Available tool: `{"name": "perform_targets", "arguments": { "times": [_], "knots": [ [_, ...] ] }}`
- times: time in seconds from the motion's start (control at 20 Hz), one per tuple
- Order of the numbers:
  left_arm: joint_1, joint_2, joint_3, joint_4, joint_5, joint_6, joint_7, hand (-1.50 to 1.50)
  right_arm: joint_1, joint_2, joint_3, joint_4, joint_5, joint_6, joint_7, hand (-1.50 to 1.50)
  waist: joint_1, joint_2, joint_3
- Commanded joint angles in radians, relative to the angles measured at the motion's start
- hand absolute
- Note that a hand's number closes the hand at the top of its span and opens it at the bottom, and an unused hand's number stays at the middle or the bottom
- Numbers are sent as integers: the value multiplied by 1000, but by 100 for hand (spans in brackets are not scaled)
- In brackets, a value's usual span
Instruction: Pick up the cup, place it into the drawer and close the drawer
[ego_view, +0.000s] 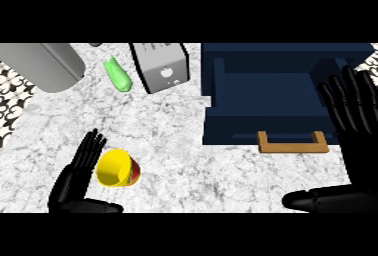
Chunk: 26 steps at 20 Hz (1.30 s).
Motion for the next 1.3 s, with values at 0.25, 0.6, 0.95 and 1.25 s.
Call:
{"name": "perform_targets", "arguments": {
  "times": [0.25, 0.6, 0.95, 1.25],
  "knots": [
    [-69, 32, 66, 232, -3, -14, -153, -150, -27, 0, 4, 6, 0, -2, 34, -150, 0, 0, 0],
    [-145, 45, 53, 412, -58, -10, -264, -150, -12, -2, -21, 48, -13, 29, -27, -150, -1, 0, 0],
    [-230, 39, 51, 533, -73, 0, -323, -150, 56, 24, 26, -81, -5, 11, 38, -150, -3, 0, 0],
    [-269, 27, 51, 649, -63, -49, -389, -150, 46, 17, 27, -93, -11, 20, 35, -150, -6, 0, 0]
  ]
}}
